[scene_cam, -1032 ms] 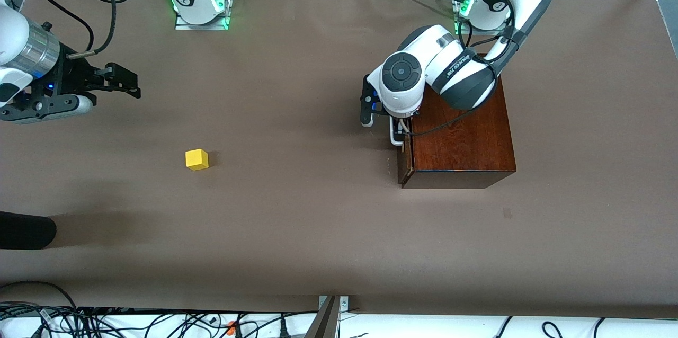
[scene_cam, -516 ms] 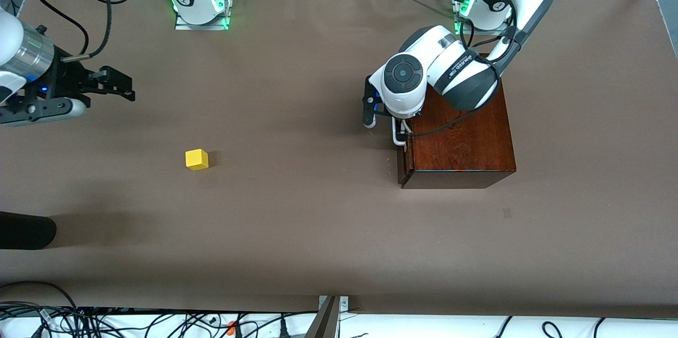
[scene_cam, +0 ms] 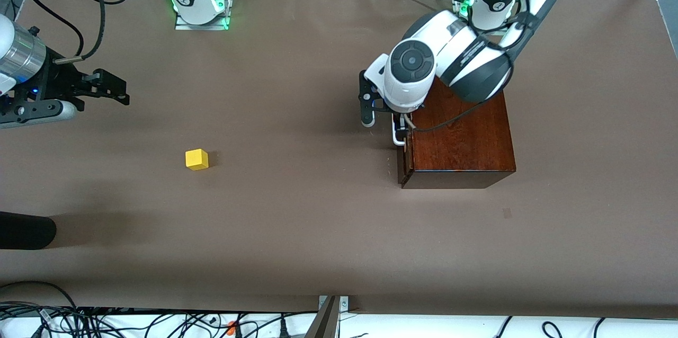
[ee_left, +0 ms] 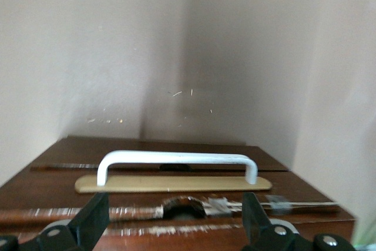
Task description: Open drawer, take yellow block, close drawer
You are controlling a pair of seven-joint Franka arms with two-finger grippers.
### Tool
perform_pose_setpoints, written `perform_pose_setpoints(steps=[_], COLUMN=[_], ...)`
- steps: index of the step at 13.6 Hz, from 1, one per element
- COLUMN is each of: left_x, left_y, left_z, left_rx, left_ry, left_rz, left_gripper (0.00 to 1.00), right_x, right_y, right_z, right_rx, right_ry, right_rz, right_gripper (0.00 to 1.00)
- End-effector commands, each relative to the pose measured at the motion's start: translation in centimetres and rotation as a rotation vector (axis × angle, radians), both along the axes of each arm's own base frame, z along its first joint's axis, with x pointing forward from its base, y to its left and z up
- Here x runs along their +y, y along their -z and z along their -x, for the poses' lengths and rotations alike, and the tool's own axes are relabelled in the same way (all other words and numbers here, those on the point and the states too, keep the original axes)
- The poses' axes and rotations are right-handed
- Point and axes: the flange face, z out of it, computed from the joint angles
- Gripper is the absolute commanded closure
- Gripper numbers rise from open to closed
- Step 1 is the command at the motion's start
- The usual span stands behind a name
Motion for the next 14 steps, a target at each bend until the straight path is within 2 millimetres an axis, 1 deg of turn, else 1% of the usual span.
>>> perform_pose_setpoints(steps=[1,3,4,5,6,7,9,10,11,13,14], left_x=[1.0,2.6,3.8,5.5,7.1,9.0,14.1,15.7,17.8,21.3,24.0], left_y=[-5.9,-9.4,-10.6,-11.8,-12.5,-13.3,-15.1,-16.5,-17.5,-19.1,-19.8], left_z=[0.0,-0.1,-0.4,-1.0,-1.5,-2.2,-4.3,-4.4,-4.5,-3.9,-3.8], left_rx=[-0.017,-0.044,-0.046,-0.042,-0.034,-0.023,-0.021,-0.049,-0.063,-0.076,-0.064], left_ry=[-0.217,-0.374,-0.435,-0.49,-0.528,-0.561,-0.646,-0.672,-0.727,-0.846,-0.914], left_rz=[-0.047,-0.09,-0.113,-0.133,-0.151,-0.162,-0.149,-0.143,-0.141,-0.126,-0.093], left_gripper=[0.0,0.0,0.0,0.0,0.0,0.0,0.0,0.0,0.0,0.0,0.0], right_x=[0.0,0.1,0.2,0.3,0.2,0.2,0.2,0.2,0.2,0.2,0.2], right_y=[-0.7,-0.7,-0.7,-0.8,-0.9,-0.9,-0.9,-0.9,-0.9,-0.9,-0.9], right_z=[-0.3,-0.4,-0.5,-0.5,-0.5,-0.5,-0.5,-0.5,-0.5,-0.5,-0.5], right_rx=[-0.019,-0.02,-0.029,-0.035,-0.035,-0.034,-0.037,-0.037,-0.037,-0.037,-0.038], right_ry=[-0.016,-0.013,-0.014,-0.012,-0.014,-0.014,-0.014,-0.014,-0.012,-0.012,-0.012], right_rz=[0.021,0.02,0.02,0.018,0.019,0.02,0.019,0.021,0.019,0.019,0.019], right_gripper=[0.0,0.0,0.0,0.0,0.0,0.0,0.0,0.0,0.0,0.0,0.0])
